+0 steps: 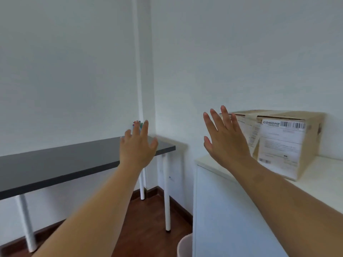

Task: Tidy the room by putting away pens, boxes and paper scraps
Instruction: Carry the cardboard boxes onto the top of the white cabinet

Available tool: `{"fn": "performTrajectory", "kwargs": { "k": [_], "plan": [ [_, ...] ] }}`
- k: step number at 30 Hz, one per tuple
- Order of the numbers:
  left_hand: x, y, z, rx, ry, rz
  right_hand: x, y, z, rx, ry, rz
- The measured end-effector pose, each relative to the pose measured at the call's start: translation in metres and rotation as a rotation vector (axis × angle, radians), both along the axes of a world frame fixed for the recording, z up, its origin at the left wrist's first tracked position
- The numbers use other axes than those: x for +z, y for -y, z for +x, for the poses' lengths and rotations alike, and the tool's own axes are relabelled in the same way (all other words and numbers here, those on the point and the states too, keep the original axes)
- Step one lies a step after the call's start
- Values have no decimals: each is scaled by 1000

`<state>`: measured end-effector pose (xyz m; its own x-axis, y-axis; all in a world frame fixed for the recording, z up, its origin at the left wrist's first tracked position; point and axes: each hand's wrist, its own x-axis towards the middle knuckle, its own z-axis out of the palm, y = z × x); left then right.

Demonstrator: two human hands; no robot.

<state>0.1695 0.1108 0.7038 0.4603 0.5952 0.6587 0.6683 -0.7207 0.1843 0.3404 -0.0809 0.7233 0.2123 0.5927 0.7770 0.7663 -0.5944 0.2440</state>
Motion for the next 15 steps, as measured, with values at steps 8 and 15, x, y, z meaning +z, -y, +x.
{"fn": "performTrajectory", "kwargs": {
  "k": [8, 15],
  "plan": [
    [-59, -32, -165, 311, -138, -54, -38, -101, -103, 275, -187, -161],
    [-101, -2, -341, 653, -176, -154, -88, -167, -262, 627, -275, -381]
  ]
}}
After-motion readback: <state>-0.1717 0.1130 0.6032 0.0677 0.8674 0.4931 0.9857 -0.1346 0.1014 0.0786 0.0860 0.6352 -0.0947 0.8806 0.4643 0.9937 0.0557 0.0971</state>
